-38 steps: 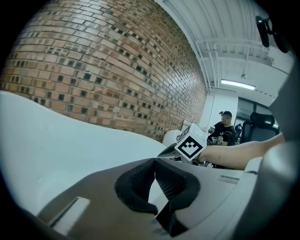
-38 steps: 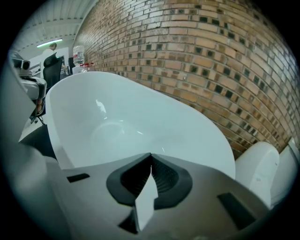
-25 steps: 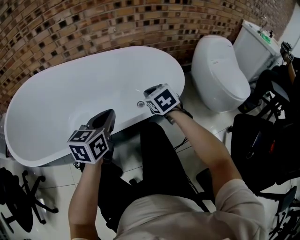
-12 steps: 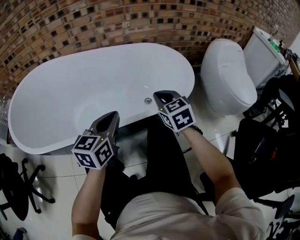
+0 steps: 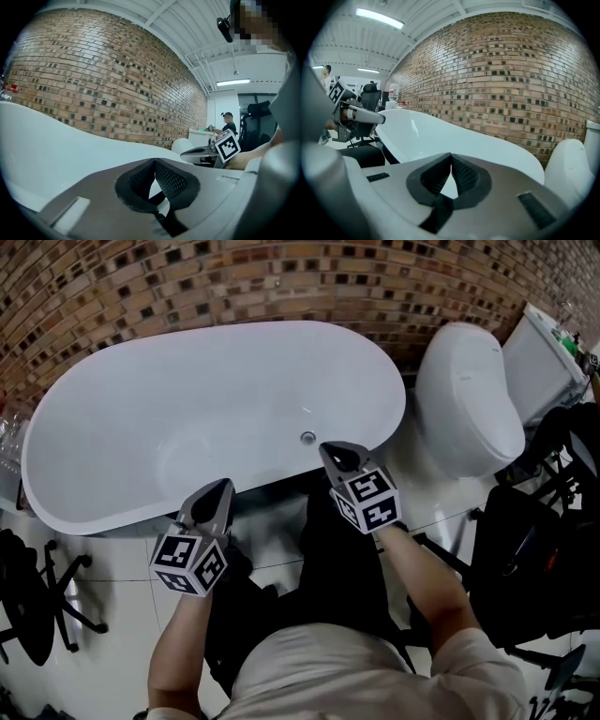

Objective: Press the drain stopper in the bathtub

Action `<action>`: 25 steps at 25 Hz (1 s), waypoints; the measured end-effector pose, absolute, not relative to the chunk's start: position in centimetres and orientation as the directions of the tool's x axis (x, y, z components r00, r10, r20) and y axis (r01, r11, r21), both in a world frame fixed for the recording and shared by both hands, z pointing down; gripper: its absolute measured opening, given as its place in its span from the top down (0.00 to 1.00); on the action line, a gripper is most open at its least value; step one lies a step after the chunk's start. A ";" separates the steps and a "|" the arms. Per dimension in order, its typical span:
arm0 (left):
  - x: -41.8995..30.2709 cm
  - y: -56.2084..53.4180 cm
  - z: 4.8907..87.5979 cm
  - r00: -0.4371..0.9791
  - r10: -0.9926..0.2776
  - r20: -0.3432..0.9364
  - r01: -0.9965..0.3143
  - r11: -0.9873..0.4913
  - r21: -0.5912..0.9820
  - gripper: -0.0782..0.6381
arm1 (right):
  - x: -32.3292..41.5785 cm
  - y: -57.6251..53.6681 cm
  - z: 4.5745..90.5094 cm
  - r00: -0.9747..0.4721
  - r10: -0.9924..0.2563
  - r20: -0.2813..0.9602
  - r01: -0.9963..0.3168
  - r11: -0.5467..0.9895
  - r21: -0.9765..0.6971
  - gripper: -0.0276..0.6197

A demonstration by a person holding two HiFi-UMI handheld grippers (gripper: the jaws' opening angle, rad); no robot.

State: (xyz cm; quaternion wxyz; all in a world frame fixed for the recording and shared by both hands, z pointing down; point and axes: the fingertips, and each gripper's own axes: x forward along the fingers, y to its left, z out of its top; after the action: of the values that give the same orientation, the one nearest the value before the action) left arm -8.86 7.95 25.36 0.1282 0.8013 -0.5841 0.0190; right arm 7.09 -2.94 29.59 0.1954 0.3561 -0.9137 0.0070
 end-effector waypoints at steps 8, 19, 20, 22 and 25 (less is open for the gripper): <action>-11.3 9.1 28.5 0.266 -0.940 0.212 -0.960 -0.239 0.143 0.88 | 6.3 -2.2 33.2 -0.692 -0.624 0.363 -0.624 0.770 0.135 0.94; -13.8 11.1 33.1 0.215 -0.942 0.259 -0.974 -0.188 0.126 0.88 | 7.7 -3.9 35.0 -0.700 -0.628 0.341 -0.689 0.719 -0.091 0.94; -14.0 11.3 33.4 0.214 -0.941 0.262 -0.974 -0.186 0.128 0.88 | 7.7 -4.0 35.1 -0.700 -0.625 0.345 -0.689 0.718 -0.098 0.94; -14.1 11.5 33.3 0.216 -0.944 0.249 -0.972 -0.185 0.141 0.88 | 7.7 -4.0 35.2 -0.700 -0.620 0.353 -0.687 0.721 -0.096 0.94; -14.3 11.5 33.5 0.225 -0.942 0.250 -0.968 -0.185 0.171 0.88 | 7.4 -3.9 35.4 -0.698 -0.613 0.370 -0.678 0.732 -0.068 0.93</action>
State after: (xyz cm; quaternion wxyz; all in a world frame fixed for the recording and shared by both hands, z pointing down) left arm -14.33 11.46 33.51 0.1468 0.7686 -0.6211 0.0440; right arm 7.43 -3.92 35.36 0.1636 0.3522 -0.9161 0.1000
